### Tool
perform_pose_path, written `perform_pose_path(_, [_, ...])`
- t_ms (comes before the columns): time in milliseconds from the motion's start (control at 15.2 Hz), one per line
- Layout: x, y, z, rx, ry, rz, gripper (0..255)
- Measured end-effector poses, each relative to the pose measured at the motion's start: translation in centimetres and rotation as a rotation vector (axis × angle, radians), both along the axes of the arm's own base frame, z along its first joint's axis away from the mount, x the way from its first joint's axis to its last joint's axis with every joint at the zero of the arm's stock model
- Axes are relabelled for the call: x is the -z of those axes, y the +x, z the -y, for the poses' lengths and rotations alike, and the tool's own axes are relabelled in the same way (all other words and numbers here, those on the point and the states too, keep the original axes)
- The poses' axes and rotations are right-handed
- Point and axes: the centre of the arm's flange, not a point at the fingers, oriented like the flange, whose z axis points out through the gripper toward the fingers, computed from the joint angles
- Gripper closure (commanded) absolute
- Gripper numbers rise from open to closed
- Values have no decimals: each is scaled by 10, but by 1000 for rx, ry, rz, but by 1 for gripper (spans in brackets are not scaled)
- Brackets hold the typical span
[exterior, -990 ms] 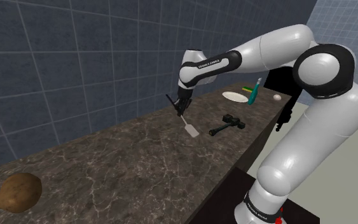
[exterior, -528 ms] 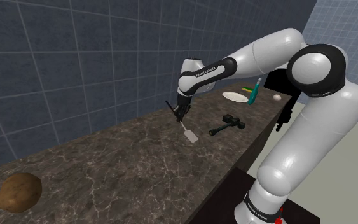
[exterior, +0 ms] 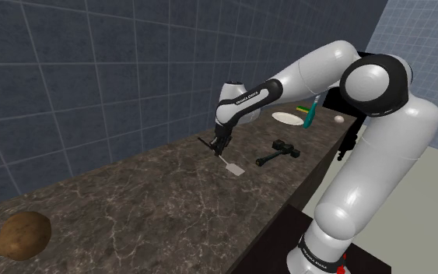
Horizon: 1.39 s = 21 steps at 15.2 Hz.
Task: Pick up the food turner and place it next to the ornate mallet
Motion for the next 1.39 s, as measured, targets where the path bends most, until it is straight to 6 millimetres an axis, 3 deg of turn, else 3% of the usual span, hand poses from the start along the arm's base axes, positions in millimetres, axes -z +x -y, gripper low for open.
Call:
perform_pose_path(396, [4, -1, 0, 0, 0, 1, 255])
perform_pose_path(462, [4, -1, 0, 0, 0, 1, 0])
perform_pose_path(858, [4, -1, 0, 0, 0, 1, 0])
perform_pose_path(1188, [-40, -3, -1, 0, 0, 2, 0])
perform_pose_path(1386, [-45, -4, 0, 0, 0, 1, 0])
